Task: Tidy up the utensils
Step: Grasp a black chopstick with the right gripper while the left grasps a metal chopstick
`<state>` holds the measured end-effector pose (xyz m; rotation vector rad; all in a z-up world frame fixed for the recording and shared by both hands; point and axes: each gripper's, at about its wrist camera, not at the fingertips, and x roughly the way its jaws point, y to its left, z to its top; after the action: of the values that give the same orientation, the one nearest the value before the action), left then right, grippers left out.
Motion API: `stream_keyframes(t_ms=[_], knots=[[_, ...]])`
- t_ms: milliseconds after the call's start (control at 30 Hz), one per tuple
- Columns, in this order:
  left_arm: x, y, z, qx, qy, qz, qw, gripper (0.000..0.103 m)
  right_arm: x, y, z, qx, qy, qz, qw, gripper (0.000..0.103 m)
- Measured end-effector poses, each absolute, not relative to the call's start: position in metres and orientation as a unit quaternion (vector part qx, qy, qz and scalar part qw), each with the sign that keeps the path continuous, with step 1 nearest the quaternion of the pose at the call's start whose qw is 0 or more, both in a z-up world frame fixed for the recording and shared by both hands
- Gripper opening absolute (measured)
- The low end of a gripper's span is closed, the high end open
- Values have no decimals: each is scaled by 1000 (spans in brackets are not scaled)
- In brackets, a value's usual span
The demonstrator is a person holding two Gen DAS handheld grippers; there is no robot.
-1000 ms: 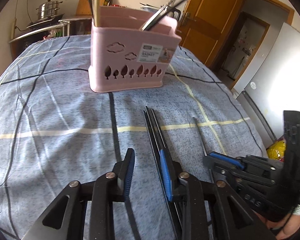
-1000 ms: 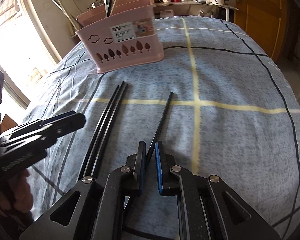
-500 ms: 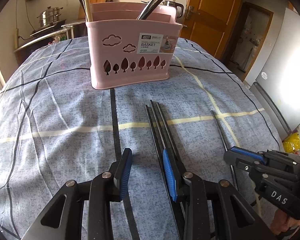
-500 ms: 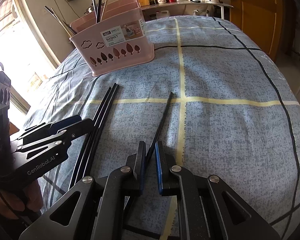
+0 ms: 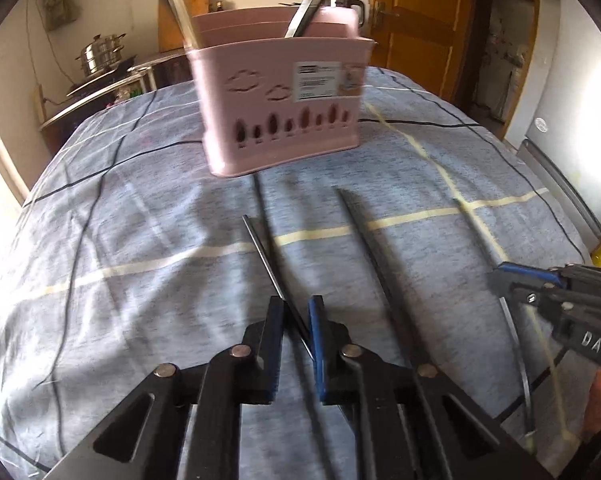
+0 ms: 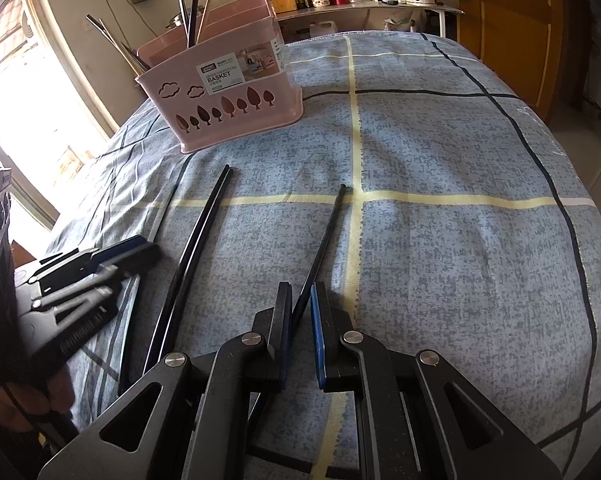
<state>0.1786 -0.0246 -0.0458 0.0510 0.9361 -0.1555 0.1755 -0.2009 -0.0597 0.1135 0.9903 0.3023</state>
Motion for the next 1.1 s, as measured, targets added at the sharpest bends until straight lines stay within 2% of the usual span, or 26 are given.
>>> stream_keyframes(t_ms=[100,333,1000,1100], knots=[[176,-5,-44,9,457,-73,887,8,176,-202,-59,47,475,146,867,10],[180,22,-43,-31,471,-94,877,8,187,-202,-58,23,484,167,858,10],[245,14,-43,-41,491,-81,867,11,242,-187,-58,15,492,131,860,10],[249,13,-42,-35,493,-73,866,5,246,-185,-58,10,494,135,859,7]])
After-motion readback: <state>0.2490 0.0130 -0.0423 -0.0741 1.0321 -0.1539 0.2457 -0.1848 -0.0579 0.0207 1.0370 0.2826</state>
